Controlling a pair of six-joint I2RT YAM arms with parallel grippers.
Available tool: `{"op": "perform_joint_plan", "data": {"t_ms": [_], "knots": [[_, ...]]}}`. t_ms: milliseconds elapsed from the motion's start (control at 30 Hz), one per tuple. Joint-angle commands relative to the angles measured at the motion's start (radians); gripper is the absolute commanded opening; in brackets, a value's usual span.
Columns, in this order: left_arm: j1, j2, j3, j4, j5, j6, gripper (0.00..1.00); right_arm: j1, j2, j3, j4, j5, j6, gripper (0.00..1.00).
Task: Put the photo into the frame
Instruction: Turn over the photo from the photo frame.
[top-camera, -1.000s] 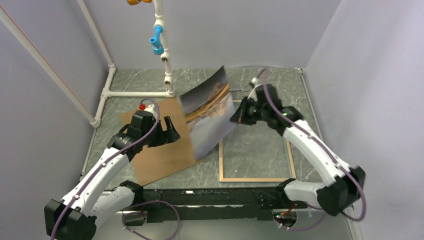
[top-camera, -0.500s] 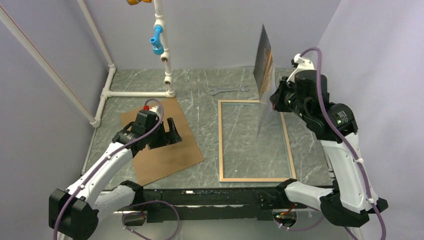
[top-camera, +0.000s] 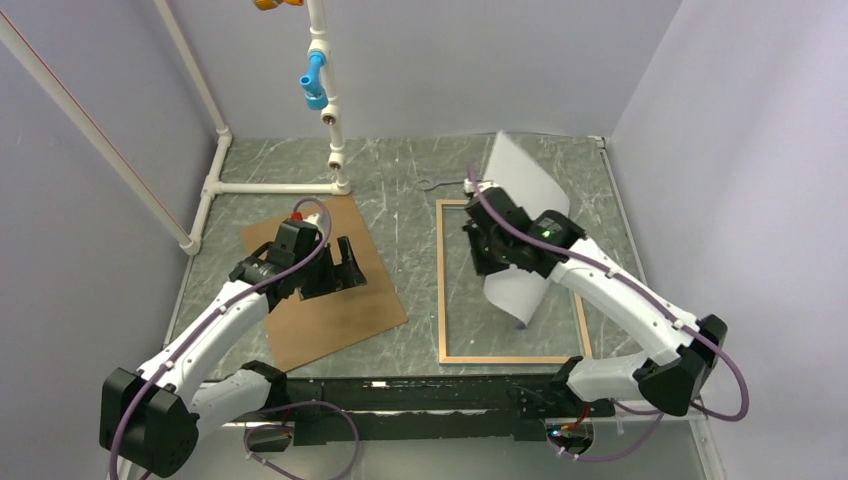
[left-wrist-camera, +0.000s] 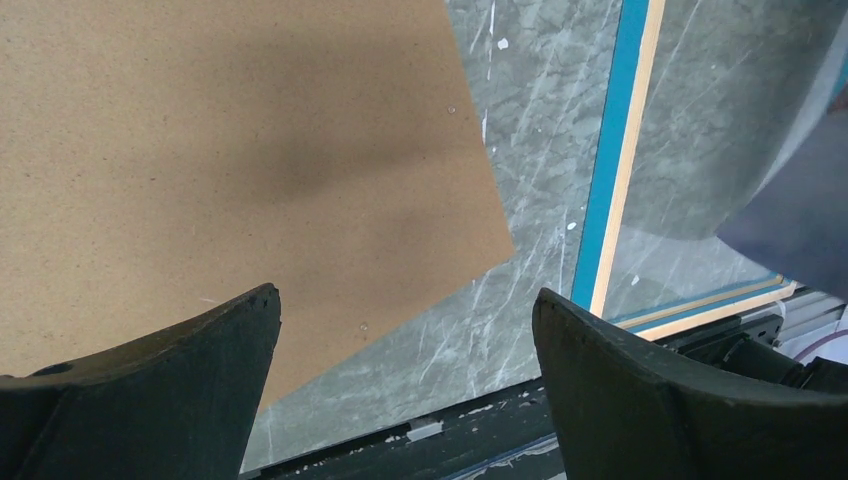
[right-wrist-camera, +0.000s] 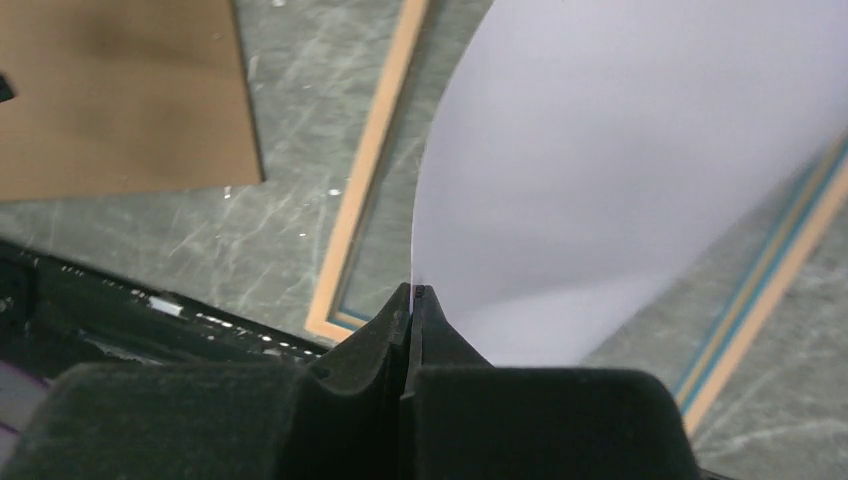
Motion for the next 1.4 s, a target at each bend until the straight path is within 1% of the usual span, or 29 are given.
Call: {"op": "perform_joint_plan", "data": {"t_ms": [0,100,200,300,333,367,400,433,467,533,600,667,733,833,1033,1200,1367], "knots": [[-0.007,0.016,0.017,0.052,0.037,-0.023,1.0,0.117,0.056,-0.035,0.152,0.021,0.085,0.0],[-0.007,0.024,-0.002,0.088,0.055,-0.039,0.99,0.189,0.13,-0.037,0.2,0.019,0.122,0.0],[-0.007,0.031,-0.036,0.156,0.082,-0.06,0.99,0.233,0.202,-0.039,0.259,-0.009,0.151,0.0],[-0.007,0.049,-0.061,0.206,0.107,-0.08,1.0,0.27,0.265,-0.032,0.288,-0.015,0.174,0.04],[-0.007,0.055,-0.072,0.226,0.115,-0.086,0.99,0.276,0.282,-0.031,0.293,-0.022,0.18,0.08],[-0.007,0.061,-0.09,0.251,0.125,-0.095,0.99,0.282,0.293,-0.034,0.298,-0.029,0.188,0.15],[-0.007,0.066,-0.106,0.279,0.141,-0.108,0.99,0.286,0.3,-0.041,0.31,-0.046,0.19,0.24],[-0.007,0.073,-0.12,0.315,0.154,-0.119,0.99,0.287,0.304,-0.048,0.324,-0.069,0.19,0.38],[-0.007,0.081,-0.135,0.348,0.174,-0.13,0.99,0.29,0.303,-0.056,0.338,-0.089,0.191,0.49],[-0.006,0.101,-0.161,0.427,0.198,-0.154,0.99,0.289,0.286,-0.075,0.356,-0.108,0.197,0.68],[-0.007,0.128,-0.196,0.527,0.245,-0.185,0.99,0.287,0.253,-0.098,0.374,-0.112,0.207,0.83],[-0.007,0.172,-0.229,0.638,0.294,-0.221,0.96,0.276,0.214,-0.124,0.396,-0.116,0.21,0.92],[-0.01,0.214,-0.248,0.721,0.328,-0.242,0.93,0.252,0.176,-0.153,0.408,-0.139,0.213,0.95],[-0.031,0.274,-0.249,0.799,0.353,-0.254,0.9,0.175,0.098,-0.236,0.452,-0.212,0.219,0.96],[-0.098,0.406,-0.197,0.831,0.341,-0.251,0.86,-0.03,-0.06,-0.413,0.547,-0.428,0.226,0.96],[-0.15,0.509,-0.146,0.827,0.308,-0.245,0.85,-0.134,-0.109,-0.472,0.506,-0.446,0.199,0.97],[-0.197,0.574,-0.088,0.798,0.261,-0.238,0.87,-0.146,-0.104,-0.534,0.539,-0.477,0.215,0.97]]}}
